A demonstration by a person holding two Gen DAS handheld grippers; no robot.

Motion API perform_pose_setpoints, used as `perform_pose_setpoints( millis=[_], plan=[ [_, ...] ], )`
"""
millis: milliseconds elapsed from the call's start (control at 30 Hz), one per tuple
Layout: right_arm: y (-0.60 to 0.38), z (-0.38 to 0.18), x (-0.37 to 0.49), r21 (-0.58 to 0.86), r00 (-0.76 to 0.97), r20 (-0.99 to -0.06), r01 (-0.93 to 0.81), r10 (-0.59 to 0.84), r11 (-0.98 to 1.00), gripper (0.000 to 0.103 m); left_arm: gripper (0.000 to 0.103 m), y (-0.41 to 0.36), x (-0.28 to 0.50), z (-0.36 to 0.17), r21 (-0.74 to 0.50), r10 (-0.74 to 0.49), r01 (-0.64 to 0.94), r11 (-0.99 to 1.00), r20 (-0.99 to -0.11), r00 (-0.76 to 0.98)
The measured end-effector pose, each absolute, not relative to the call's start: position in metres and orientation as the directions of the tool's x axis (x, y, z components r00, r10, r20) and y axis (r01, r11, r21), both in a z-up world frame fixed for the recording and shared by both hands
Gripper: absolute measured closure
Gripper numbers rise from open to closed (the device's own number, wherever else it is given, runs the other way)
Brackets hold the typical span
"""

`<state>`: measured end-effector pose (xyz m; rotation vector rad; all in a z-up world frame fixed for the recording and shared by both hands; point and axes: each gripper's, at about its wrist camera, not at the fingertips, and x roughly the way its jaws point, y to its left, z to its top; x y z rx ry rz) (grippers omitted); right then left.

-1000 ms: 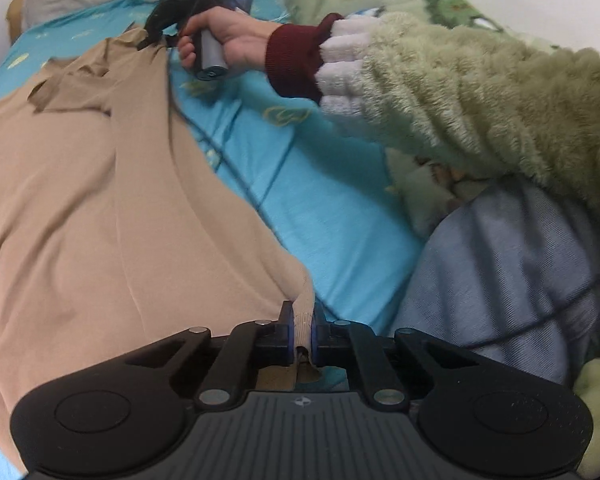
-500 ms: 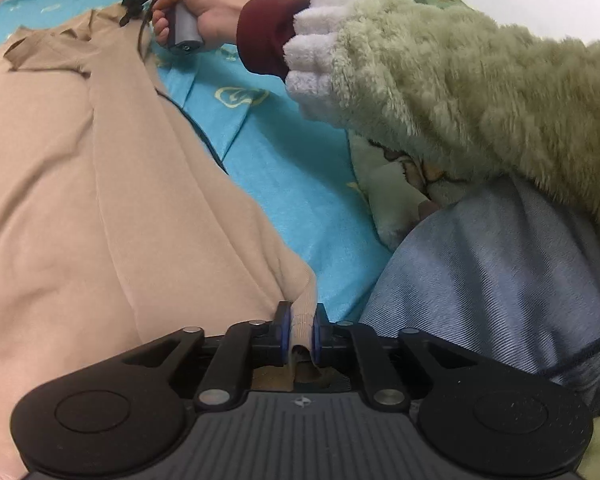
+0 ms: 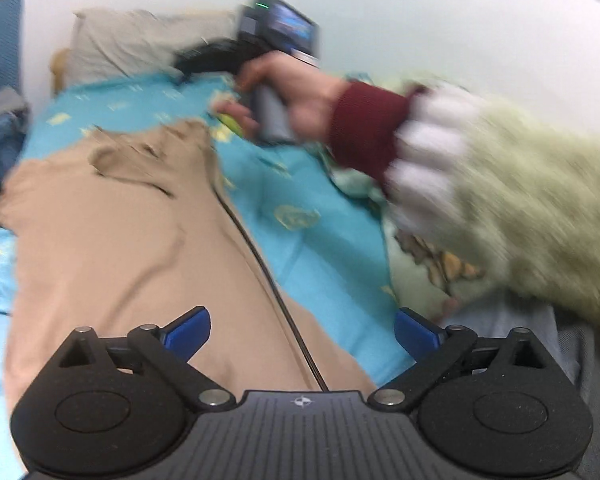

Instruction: Fold clothes

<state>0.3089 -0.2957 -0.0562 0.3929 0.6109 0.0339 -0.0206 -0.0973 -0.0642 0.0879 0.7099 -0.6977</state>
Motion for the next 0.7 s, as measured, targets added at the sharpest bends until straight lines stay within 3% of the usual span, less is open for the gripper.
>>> perform_pose_setpoints(
  millis=[200,467,700],
  plan=[
    [-0.273,-0.022,0.210,0.312,0.845,-0.523,0.063,0.116,0.948,0.009,0.001,-0.062,-0.039,-0.045,-0.119,-0.538,0.571,0.812,-0.533,0.653],
    [-0.223,-0.022,0.087,0.321,0.840,-0.510,-0.013,0.185,0.947,0.009,0.001,-0.013,-0.030,-0.047,-0.161,-0.455,0.441,0.883,-0.519,0.723],
    [-0.200,-0.024,0.022,0.258,0.891,-0.442,0.013,0.105,0.966,0.009,0.001,0.018,-0.023,-0.042,-0.178,-0.376,0.332,0.926,-0.500,0.780]
  ],
)
